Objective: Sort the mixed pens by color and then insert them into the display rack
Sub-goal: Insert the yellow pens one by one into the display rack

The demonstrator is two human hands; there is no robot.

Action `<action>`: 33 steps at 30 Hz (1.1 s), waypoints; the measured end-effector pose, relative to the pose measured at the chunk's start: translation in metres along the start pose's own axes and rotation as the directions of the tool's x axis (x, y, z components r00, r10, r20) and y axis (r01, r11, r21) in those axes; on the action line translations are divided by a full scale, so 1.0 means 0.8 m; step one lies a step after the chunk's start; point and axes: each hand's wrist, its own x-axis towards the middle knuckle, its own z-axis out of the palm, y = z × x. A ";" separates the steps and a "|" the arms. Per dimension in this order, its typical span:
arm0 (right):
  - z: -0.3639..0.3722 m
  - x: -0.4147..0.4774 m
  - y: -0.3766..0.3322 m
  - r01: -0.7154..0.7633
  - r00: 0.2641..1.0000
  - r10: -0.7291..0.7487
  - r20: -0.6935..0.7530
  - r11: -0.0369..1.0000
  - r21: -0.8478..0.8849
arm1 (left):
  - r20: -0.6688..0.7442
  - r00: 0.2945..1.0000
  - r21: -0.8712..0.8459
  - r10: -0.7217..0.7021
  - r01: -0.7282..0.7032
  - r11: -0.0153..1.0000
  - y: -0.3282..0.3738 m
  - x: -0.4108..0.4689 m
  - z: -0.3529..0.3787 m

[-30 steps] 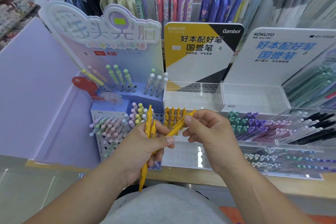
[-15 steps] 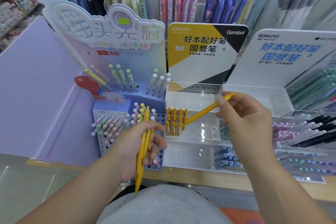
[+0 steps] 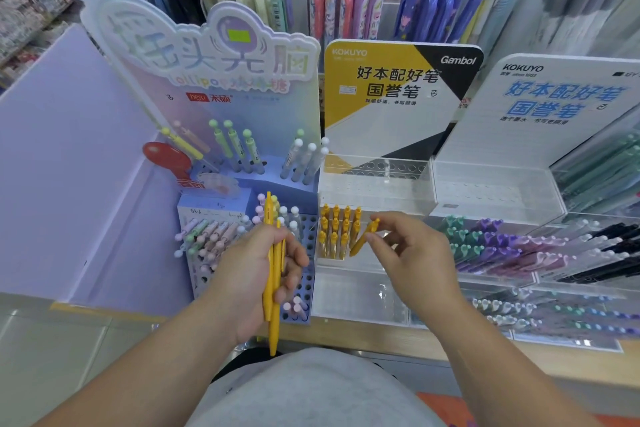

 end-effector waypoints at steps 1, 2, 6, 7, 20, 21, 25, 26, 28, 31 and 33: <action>0.003 -0.001 0.002 0.020 1.000 -0.020 0.014 1.000 -0.019 | -0.005 1.000 0.004 0.022 -0.022 1.000 0.001 0.000 0.000; 0.007 -0.002 0.005 0.044 0.999 -0.043 0.026 0.998 -0.038 | -0.010 0.999 0.002 0.042 -0.042 0.999 0.001 0.000 0.001; 0.023 -0.007 0.012 0.071 0.997 -0.066 0.048 0.992 -0.100 | -0.013 0.996 -0.018 0.091 -0.091 0.996 0.003 -0.003 0.003; 0.025 -0.006 0.013 0.075 0.997 -0.070 0.044 0.991 -0.114 | -0.010 0.995 -0.009 0.096 -0.096 0.995 0.004 -0.004 0.003; 0.033 -0.010 0.016 0.102 0.991 -0.082 0.107 0.974 -0.202 | 0.033 0.998 -0.030 0.049 -0.048 0.998 -0.005 -0.002 -0.001; 0.031 -0.010 0.015 0.096 0.991 -0.074 0.114 0.975 -0.201 | 0.049 0.997 -0.033 0.055 -0.053 0.998 -0.005 -0.003 0.000; 0.017 -0.011 0.003 0.122 0.985 -0.090 0.144 0.966 -0.227 | 0.124 0.988 0.048 0.090 -0.097 0.994 -0.005 -0.006 0.004; 0.010 -0.011 -0.003 0.106 0.988 -0.079 0.135 0.973 -0.206 | 0.142 0.986 0.063 0.091 -0.100 0.993 -0.005 -0.007 0.006; -0.005 -0.010 -0.016 0.007 0.995 -0.001 0.101 0.998 -0.066 | 0.167 0.983 0.084 0.078 -0.093 0.992 -0.005 -0.008 0.009; -0.022 -0.004 -0.041 -0.196 0.977 0.151 0.153 0.917 0.347 | 0.215 0.975 0.096 0.061 -0.083 0.992 -0.005 -0.010 0.016; -0.032 -0.003 -0.055 -0.263 0.957 0.154 0.245 0.816 0.514 | 0.281 0.959 0.101 0.048 -0.080 0.992 -0.005 -0.012 0.023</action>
